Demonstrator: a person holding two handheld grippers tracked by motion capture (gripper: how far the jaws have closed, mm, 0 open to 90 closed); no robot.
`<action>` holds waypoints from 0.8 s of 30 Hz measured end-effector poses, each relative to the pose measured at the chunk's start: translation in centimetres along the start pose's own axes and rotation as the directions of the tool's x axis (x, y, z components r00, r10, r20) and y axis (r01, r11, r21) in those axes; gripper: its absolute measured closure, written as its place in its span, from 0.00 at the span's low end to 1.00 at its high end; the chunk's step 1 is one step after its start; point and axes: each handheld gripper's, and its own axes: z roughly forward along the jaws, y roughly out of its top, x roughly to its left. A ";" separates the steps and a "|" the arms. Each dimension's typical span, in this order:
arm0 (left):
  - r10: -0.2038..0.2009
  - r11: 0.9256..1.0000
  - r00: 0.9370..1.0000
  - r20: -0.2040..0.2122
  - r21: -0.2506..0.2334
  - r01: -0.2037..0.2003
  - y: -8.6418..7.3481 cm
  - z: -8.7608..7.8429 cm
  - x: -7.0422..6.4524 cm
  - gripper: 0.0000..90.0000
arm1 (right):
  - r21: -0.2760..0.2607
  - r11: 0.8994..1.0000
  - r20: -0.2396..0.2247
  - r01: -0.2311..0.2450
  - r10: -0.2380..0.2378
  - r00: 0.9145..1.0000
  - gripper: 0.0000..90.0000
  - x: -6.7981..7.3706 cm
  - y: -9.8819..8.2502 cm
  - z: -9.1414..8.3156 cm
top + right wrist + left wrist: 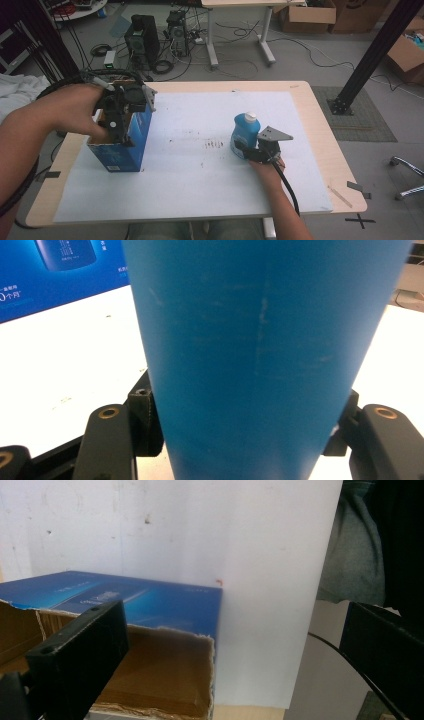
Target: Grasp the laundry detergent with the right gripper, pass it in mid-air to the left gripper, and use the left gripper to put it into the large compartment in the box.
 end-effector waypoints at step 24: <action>0.014 1.000 1.000 0.003 0.000 -0.014 0.8 0.1 0.0 0.00 | -0.004 1.000 0.014 0.018 -0.017 1.000 0.50 0.4 0.2 -0.3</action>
